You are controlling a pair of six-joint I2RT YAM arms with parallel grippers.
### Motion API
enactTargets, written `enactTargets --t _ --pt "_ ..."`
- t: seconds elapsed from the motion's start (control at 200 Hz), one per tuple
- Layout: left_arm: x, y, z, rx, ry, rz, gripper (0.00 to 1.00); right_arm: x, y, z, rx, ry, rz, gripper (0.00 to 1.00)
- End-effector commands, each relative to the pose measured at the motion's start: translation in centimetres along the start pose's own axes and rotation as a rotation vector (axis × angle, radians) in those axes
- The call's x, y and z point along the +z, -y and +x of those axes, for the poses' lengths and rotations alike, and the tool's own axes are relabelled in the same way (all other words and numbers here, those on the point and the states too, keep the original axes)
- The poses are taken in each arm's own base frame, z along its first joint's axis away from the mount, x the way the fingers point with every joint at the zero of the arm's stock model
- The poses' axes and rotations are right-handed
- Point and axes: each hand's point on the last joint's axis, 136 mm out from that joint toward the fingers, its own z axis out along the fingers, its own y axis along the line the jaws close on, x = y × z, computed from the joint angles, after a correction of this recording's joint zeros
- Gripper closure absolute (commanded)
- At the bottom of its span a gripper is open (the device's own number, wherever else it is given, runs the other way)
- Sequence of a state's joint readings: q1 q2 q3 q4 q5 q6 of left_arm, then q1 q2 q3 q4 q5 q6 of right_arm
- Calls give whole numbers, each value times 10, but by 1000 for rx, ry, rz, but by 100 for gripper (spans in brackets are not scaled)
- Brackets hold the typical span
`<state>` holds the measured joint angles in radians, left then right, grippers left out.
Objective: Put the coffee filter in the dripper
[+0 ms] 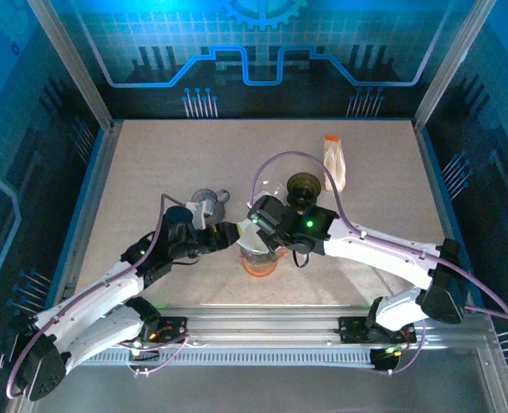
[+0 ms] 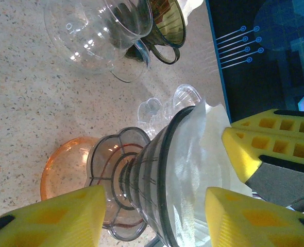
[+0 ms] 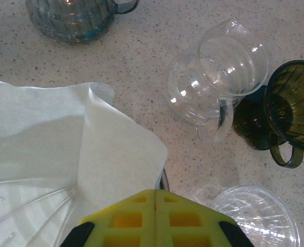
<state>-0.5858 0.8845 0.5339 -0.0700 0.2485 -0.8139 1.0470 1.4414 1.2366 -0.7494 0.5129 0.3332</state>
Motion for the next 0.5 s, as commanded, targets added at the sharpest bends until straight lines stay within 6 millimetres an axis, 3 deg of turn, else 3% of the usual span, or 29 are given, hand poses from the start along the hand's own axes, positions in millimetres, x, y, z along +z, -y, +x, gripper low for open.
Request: enactTargets --t 0.0,0.23,0.495 --pt "3 -5 6 -8 -18 -11 48 -4 2 -3 -24 9 37 100" --pt "3 -9 12 15 -33 -37 53 -3 1 -2 -19 12 36 99" --pt "3 -8 12 11 -33 -41 53 -28 9 -16 52 87 -18 68"
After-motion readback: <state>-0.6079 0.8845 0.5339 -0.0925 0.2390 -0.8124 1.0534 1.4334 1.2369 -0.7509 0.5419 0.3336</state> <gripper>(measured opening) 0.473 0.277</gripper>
